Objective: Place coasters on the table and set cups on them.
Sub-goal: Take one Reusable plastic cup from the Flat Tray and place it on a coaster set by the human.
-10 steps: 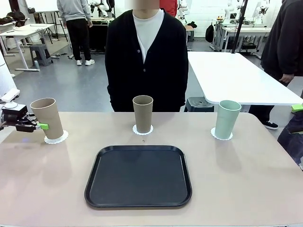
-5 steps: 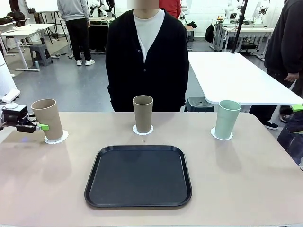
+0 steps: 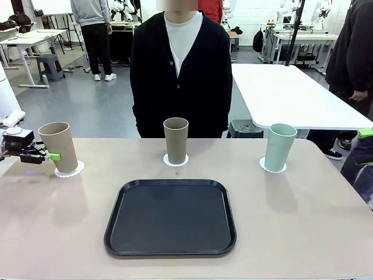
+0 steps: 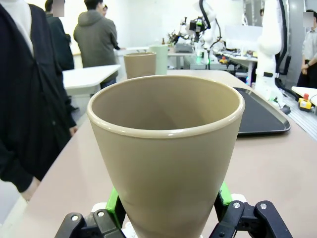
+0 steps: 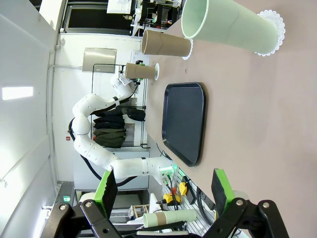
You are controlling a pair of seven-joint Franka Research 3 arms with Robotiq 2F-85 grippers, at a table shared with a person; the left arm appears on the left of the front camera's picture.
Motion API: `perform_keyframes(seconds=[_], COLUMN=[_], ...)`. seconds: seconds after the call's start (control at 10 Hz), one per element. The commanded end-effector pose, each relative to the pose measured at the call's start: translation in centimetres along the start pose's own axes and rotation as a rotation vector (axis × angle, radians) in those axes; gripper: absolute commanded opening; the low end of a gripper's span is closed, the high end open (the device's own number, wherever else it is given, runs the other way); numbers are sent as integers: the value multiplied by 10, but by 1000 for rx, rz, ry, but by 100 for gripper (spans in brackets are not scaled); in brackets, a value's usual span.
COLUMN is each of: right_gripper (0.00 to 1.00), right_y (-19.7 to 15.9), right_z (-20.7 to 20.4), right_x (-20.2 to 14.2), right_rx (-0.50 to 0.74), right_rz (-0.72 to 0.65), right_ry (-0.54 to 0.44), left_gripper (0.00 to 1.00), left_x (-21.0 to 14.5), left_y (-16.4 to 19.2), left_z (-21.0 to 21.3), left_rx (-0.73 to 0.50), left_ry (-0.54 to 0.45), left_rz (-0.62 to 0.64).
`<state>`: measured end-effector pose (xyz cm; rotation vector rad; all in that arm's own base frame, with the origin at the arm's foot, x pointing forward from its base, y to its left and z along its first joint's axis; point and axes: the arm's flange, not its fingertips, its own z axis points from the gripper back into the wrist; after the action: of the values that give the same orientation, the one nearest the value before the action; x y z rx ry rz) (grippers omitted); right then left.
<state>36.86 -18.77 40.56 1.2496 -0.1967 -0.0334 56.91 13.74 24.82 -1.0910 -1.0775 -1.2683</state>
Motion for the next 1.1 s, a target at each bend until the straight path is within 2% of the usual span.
perform_keyframes(seconds=[0.0, 1.0], right_gripper=[100, 100], right_y=[1, 1], right_z=[0, 0], right_x=[-1, -1], right_rx=[-5, -5], right_rz=[3, 3], right_ry=[7, 7], left_gripper=[85, 85], left_x=[2, -14], left_y=[-1, 1], left_z=[0, -1], left_rx=[-6, -55], left_ry=[-8, -2], left_rz=[-3, -12])
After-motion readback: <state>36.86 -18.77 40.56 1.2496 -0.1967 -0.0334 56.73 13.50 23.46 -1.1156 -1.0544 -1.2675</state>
